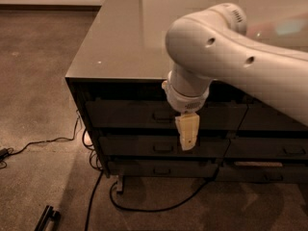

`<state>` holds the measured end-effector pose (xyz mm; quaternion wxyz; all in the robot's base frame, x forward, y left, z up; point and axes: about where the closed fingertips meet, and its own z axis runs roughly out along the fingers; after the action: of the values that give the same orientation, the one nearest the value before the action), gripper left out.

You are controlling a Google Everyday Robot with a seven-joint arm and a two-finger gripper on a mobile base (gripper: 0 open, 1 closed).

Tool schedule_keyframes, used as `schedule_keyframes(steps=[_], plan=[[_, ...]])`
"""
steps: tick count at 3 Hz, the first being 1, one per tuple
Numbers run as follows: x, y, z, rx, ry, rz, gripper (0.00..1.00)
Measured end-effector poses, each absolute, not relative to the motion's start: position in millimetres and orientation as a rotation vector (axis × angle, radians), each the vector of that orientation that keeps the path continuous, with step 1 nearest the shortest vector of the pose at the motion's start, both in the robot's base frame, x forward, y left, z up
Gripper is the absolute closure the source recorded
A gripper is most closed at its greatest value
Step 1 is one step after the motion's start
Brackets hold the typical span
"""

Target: Open top drawer

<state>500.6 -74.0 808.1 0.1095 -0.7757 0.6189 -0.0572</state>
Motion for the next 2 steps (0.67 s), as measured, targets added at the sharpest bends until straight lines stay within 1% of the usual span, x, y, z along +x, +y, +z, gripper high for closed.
schedule_keyframes(steps=[2], plan=[[530,-61,767,-2.334,1.906,-0.228,0.00]])
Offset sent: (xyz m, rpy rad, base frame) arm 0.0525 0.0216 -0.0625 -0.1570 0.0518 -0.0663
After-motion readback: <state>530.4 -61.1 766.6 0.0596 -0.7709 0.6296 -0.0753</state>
